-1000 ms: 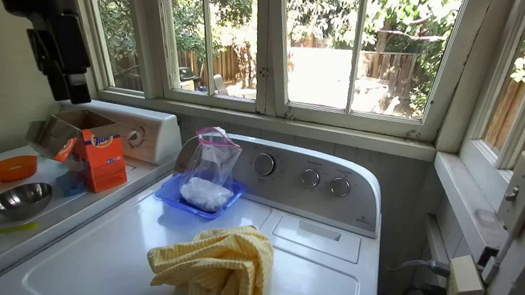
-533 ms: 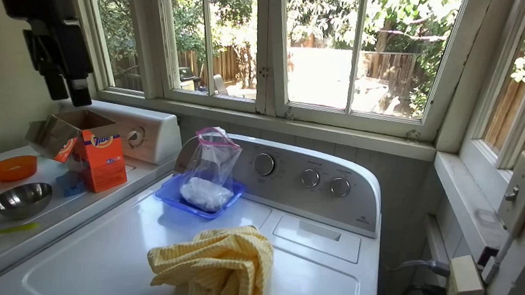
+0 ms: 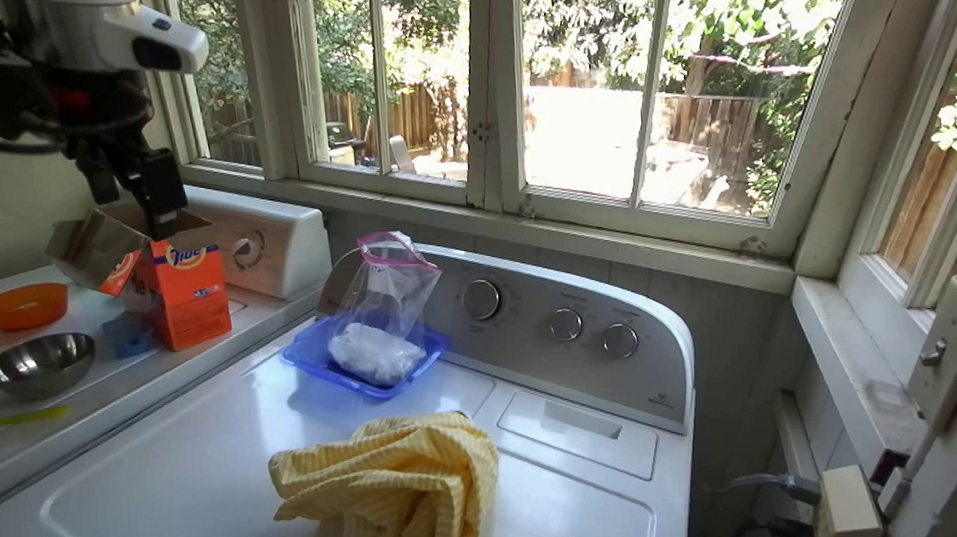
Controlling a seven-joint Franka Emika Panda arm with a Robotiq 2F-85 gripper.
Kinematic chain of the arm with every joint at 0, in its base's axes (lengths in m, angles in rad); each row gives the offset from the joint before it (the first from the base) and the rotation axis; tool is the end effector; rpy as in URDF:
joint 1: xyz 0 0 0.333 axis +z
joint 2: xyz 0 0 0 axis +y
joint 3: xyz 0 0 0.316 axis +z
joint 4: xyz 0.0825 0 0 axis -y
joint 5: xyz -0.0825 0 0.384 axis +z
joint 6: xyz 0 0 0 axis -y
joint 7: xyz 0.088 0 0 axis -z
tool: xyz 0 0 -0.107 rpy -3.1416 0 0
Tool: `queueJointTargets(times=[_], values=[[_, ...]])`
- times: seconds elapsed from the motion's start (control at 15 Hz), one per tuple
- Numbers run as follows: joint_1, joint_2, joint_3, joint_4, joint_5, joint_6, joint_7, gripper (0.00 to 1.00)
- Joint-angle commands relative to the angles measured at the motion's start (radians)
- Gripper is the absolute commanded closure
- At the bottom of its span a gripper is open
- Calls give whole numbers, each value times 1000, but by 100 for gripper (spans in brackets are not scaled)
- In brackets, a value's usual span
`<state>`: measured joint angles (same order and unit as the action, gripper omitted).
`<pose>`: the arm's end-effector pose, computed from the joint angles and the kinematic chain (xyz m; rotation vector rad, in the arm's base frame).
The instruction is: Pick up the spoon and scoop some of the contents in the bag
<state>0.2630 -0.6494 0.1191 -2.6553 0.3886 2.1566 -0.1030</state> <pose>0.3309 0.1496 0.4550 -2.8258 -0.3905 -0.1675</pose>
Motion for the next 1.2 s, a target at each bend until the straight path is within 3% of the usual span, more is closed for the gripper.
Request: queueJointTargets(times=[0.0,0.13,0.2,0.6,0.73,0.93,1.13], values=[[124,53,-67,-100,181,200,-196,0],[199,85,-116,-126,288,227,-327,0],[126,60,-65,-96,202,180,-222,0],[184,116,-110,-107,312,215,-338,0],[252,183,-158,-106,488,268,-477,0],[412,251,-317,-109,723,312,-679,0],[451,364,-351,-94,940,295,-907,0]])
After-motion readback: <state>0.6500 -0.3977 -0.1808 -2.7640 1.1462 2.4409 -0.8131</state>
